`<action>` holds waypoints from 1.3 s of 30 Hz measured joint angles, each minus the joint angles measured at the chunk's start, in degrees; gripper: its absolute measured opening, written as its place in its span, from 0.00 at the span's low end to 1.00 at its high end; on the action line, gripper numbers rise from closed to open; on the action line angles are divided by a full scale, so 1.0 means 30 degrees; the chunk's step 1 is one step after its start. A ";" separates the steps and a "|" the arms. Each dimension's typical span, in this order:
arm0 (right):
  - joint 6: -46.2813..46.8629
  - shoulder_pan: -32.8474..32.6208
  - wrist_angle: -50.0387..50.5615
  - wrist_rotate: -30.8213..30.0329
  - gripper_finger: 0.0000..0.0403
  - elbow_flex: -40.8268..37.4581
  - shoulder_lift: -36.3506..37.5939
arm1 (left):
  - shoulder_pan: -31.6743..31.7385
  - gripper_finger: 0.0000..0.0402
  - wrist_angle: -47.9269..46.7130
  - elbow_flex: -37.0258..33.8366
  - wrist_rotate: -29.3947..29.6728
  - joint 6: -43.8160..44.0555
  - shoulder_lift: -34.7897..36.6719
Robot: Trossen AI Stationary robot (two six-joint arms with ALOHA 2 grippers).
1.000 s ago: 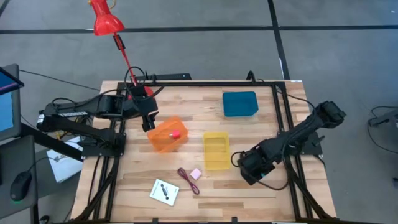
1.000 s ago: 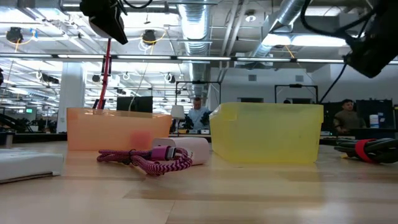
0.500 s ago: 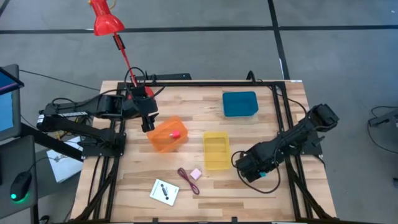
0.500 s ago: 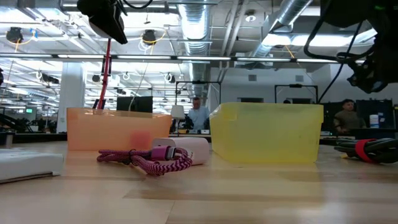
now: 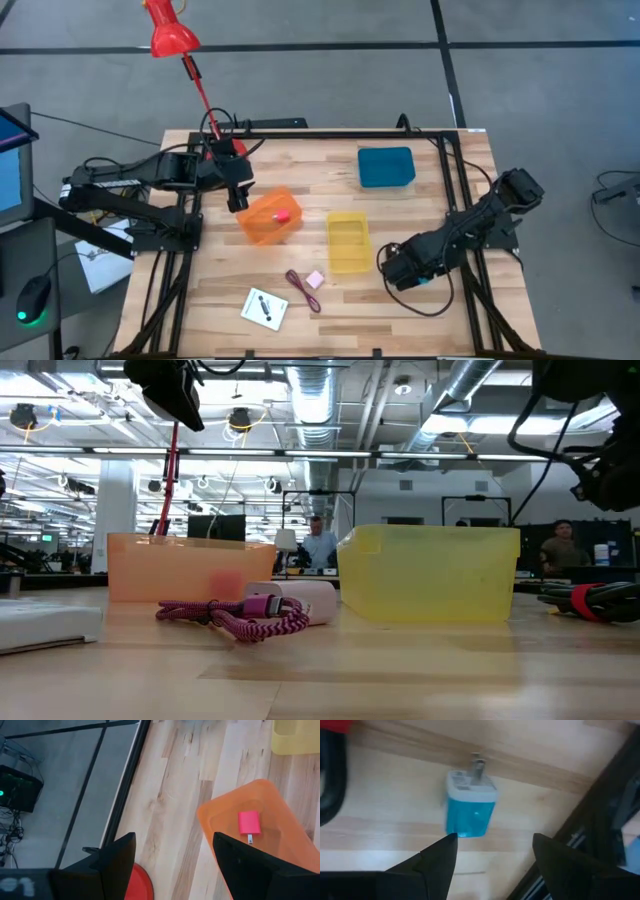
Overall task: Pick and place items into bin
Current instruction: Put the blue charger adapter into the orange bin
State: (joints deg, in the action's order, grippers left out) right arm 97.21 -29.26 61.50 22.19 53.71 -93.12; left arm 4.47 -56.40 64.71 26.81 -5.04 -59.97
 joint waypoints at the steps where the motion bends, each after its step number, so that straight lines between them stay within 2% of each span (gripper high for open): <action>1: 0.0000 0.0000 -0.0262 -0.0046 0.63 0.0000 0.0001 | 0.0000 0.64 -0.0006 0.0000 0.0001 0.0000 -0.0006; 7: -0.0029 0.0007 -0.0794 -0.1044 0.63 0.0000 0.0029 | 0.0000 0.64 -0.0006 0.0000 0.0007 0.0022 0.0001; 19: 0.1709 -0.0168 -0.1026 -0.1216 0.63 -0.0656 0.0024 | 0.0000 0.64 -0.0108 0.0000 0.0015 0.0029 -0.0006; 28: 0.1596 -0.0168 -0.4498 -0.1463 0.63 -0.1915 0.0022 | 0.0000 0.64 -0.0239 0.0006 0.0036 0.0036 -0.0006; 36: 0.2041 -0.0168 -0.3601 -0.1483 0.63 -0.2076 0.0022 | 0.0000 0.64 -0.0239 0.0007 0.0036 0.0036 -0.0006; 39: 0.1618 -0.0168 -0.3666 -0.1483 0.60 -0.2076 0.0022 | 0.0004 0.64 -0.0239 0.0007 0.0044 0.0040 -0.0006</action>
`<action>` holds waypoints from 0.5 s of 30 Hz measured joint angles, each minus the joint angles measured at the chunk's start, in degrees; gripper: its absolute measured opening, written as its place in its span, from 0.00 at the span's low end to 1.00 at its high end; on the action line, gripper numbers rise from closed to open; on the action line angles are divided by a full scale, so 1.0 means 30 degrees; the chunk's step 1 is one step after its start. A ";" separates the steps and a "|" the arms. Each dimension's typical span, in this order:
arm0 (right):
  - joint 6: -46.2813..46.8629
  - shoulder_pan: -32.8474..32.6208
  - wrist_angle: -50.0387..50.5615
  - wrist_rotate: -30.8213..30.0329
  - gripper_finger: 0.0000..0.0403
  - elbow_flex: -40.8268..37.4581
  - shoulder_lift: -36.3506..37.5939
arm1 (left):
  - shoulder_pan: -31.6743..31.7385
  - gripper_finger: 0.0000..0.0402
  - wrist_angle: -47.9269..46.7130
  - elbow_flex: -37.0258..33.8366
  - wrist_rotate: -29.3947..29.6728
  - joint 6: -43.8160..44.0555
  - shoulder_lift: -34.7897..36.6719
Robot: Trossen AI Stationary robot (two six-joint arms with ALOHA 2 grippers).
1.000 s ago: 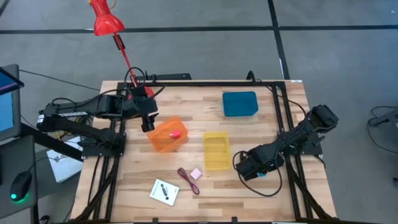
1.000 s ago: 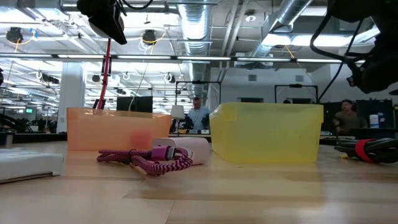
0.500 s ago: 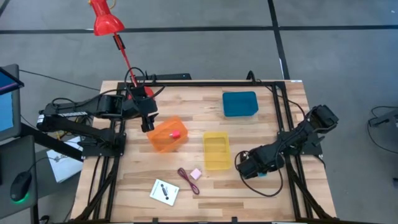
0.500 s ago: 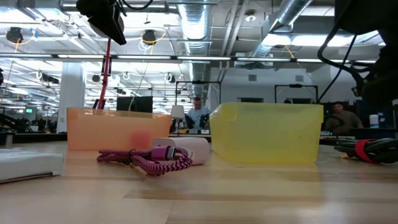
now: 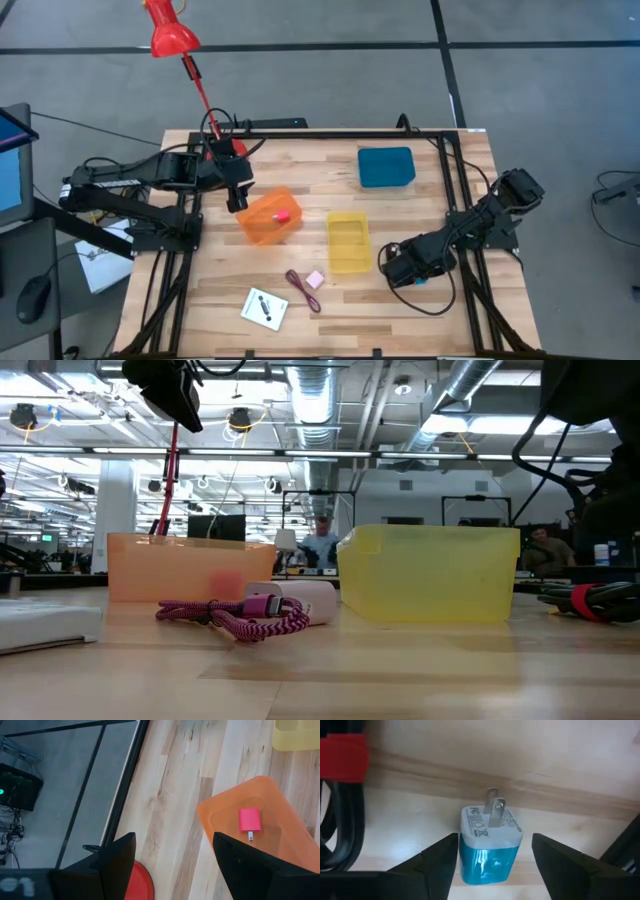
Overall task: Pick and place items into bin
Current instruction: Put the blue charger adapter into the orange bin
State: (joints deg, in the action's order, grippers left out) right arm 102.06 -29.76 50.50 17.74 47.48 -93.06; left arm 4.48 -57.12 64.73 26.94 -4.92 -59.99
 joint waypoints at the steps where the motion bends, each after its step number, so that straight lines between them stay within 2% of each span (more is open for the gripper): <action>1: -0.0130 0.0000 0.0007 0.0003 0.58 0.0000 0.0000 | -0.0004 0.64 0.0000 0.0000 0.0000 0.0007 0.0000; 9: -0.0525 -0.0051 0.0065 -0.0268 0.35 0.0033 0.0011 | 0.0000 0.64 0.0000 0.0000 0.0000 0.0098 0.0000; 15: -0.1174 -0.0144 0.0080 -0.0600 0.34 0.0045 0.0036 | 0.0003 0.64 0.0000 0.0000 0.0000 0.0098 0.0000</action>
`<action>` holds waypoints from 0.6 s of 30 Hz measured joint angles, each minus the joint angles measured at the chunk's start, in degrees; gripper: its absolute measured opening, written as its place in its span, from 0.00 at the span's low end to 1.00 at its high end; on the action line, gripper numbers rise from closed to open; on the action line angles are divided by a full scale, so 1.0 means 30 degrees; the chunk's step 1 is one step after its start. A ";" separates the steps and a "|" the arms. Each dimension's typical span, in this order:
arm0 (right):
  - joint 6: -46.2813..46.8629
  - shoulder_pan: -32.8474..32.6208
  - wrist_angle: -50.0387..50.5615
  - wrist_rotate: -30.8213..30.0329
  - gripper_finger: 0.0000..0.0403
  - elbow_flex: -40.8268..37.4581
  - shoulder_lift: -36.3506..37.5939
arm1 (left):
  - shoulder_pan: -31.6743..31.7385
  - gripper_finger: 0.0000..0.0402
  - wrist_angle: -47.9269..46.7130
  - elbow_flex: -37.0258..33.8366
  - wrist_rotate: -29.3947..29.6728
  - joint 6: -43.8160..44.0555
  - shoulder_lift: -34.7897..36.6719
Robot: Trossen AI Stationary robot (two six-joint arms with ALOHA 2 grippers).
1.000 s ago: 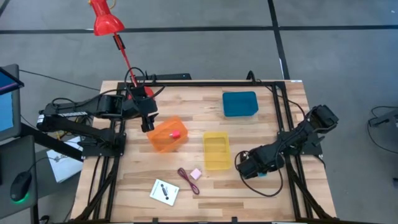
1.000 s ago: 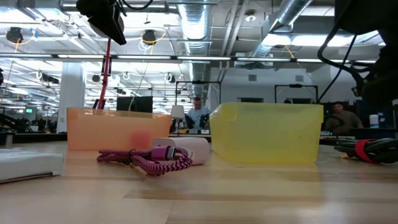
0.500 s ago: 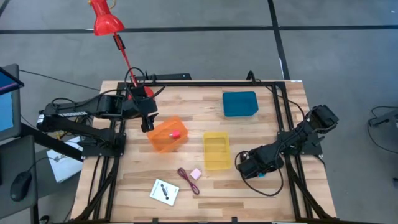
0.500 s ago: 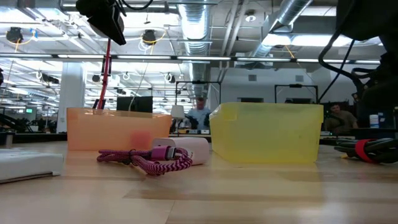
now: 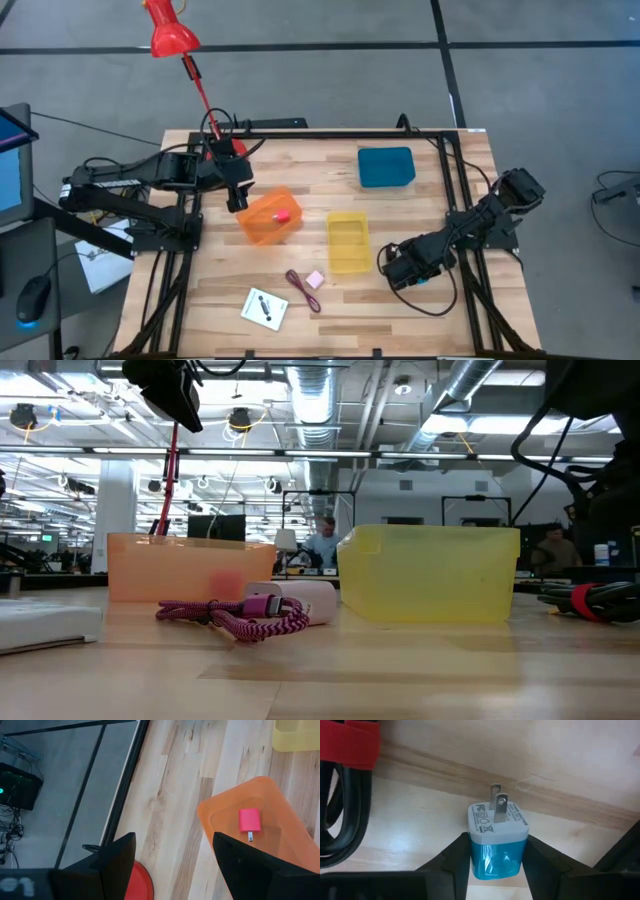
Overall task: Pick and place items into bin
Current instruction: Put the blue charger adapter into the orange bin
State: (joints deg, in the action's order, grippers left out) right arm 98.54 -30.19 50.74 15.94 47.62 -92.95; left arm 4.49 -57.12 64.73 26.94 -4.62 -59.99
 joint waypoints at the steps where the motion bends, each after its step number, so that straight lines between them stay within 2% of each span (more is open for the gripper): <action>1: 0.0000 -0.0048 0.0000 -0.0019 0.34 0.0006 0.0009 | -0.0004 0.64 0.0000 0.0000 0.0000 0.0000 0.0000; 7: -0.1198 -0.0191 -0.0060 -0.0003 0.38 0.0594 0.0498 | 0.0001 0.64 0.0000 0.0000 0.0000 0.0300 0.0000; 12: -0.2804 -0.0162 -0.0001 -0.0143 0.34 0.1400 0.1464 | -0.0004 0.64 0.0015 0.0007 0.0000 0.0495 0.0000; 15: -0.3416 -0.0148 -0.0132 -0.0895 0.34 0.1971 0.2373 | -0.0006 0.64 0.0073 0.0007 0.0000 0.0772 0.0000; 18: -0.4535 -0.0097 -0.0641 -0.2884 0.36 0.2657 0.3366 | 0.0001 0.64 0.0080 0.0007 -0.0002 0.0855 0.0000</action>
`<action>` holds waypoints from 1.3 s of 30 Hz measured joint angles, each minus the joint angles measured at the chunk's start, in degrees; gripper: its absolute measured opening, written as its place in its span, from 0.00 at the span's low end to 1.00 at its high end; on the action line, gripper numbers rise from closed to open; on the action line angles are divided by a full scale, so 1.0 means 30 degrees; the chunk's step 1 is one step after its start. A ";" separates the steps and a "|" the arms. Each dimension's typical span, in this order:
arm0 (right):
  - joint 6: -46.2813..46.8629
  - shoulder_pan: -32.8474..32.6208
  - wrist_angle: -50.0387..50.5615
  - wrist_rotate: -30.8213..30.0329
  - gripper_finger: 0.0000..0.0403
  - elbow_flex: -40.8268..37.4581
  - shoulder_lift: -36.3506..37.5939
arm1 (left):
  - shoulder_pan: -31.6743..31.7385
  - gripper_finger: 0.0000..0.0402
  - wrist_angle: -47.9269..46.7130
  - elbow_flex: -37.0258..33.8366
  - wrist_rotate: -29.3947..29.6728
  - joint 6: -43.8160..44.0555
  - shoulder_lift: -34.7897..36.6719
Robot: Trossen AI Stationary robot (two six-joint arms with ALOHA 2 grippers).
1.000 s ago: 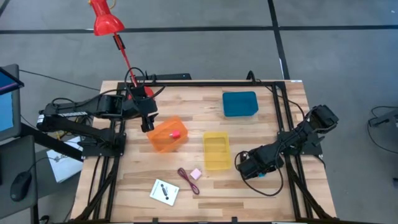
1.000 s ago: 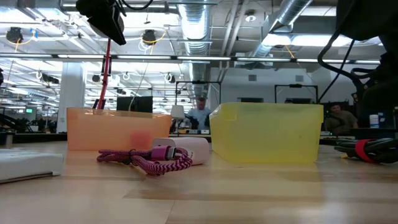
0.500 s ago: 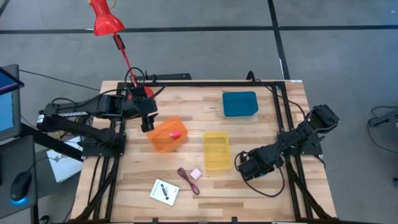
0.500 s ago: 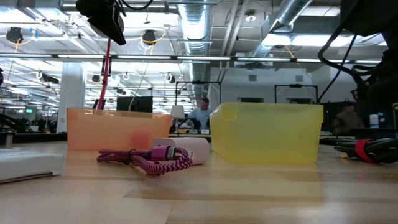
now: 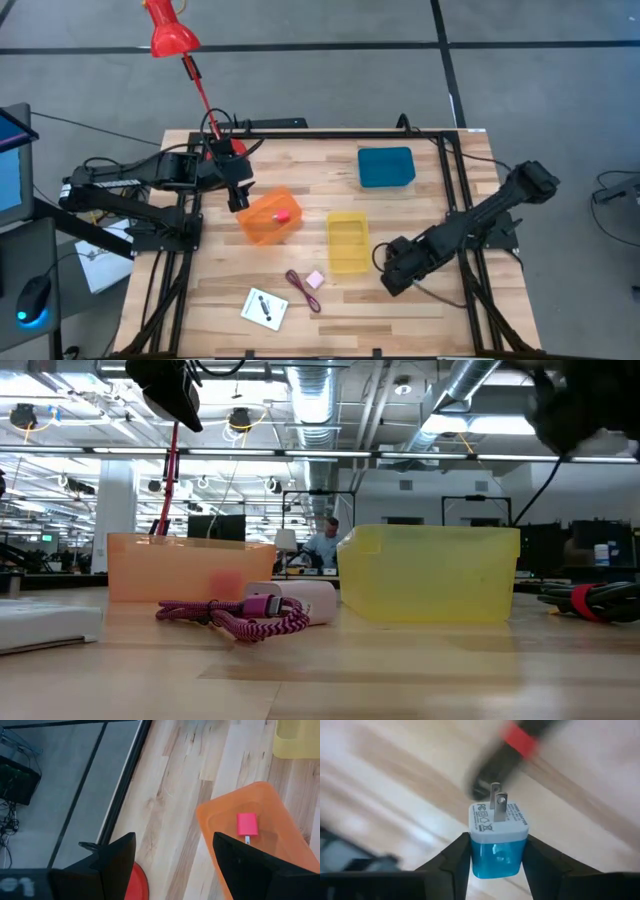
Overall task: Pick and place items into bin
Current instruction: Put the blue charger adapter into the orange bin
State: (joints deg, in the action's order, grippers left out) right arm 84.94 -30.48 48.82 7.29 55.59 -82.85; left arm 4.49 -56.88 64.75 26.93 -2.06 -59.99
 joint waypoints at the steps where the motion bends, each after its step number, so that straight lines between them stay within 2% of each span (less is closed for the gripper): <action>1: -0.0478 0.0127 -0.0410 -0.0792 0.37 0.0174 0.0399 | 0.0000 0.64 0.0002 0.0000 0.0013 0.0069 0.0000; 5: -0.3121 0.1319 -0.2482 -0.4126 0.37 0.0505 0.1740 | -0.0007 0.64 0.0411 0.0000 0.1202 0.0852 0.0000; 8: -0.5974 0.2998 -0.4729 -0.6361 0.34 0.0519 0.2140 | -0.0007 0.64 0.0452 0.0003 0.3267 0.1415 0.0226; 10: -0.8475 0.4326 -0.7018 -0.7039 0.34 0.0519 0.2035 | 0.0000 0.64 0.0443 0.0015 0.4575 0.1871 0.0481; 12: -1.1397 0.5777 -1.0108 -0.6443 0.34 0.0519 0.1612 | 0.0000 0.64 0.0464 0.0015 0.5361 0.2106 0.0792; 14: -1.3650 0.7114 -1.3685 -0.4967 0.35 0.0531 0.0778 | 0.0000 0.64 0.0445 0.0015 0.5488 0.2132 0.1196; 19: -1.5823 1.0061 -2.1032 -0.0735 0.35 0.0548 -0.2360 | 0.0000 0.64 0.0340 0.0015 0.5350 0.2927 0.2427; 21: -1.6443 1.0966 -2.3446 -0.0420 0.35 0.0548 -0.3935 | 0.0000 0.64 0.0341 0.0015 0.5301 0.2976 0.2999; 24: -1.9906 1.1841 -2.5781 -0.0444 0.36 0.1041 -0.6195 | 0.0000 0.64 0.0357 0.0015 0.5183 0.2970 0.3756; 26: -2.1119 1.2152 -2.6003 -0.0458 0.36 0.1912 -0.7398 | 0.0000 0.64 0.0334 0.0015 0.4995 0.2970 0.4128; 30: -2.1329 1.2539 -2.4815 -0.0342 0.36 0.4517 -0.9421 | 0.0000 0.64 0.0245 0.0015 0.3794 0.2964 0.4633; 34: -2.2055 1.2498 -2.0416 0.0090 0.36 0.7889 -1.1447 | 0.0000 0.64 0.0161 0.0007 0.2746 0.2970 0.4779; 39: -2.5284 1.1828 -1.4816 -0.0479 0.36 1.2771 -1.3951 | -0.0004 0.64 0.0168 0.0007 0.2593 0.3017 0.4478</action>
State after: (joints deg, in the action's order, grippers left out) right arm 9.09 5.00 4.37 5.85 93.90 -124.70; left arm 4.48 -56.38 64.77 34.71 6.99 -46.55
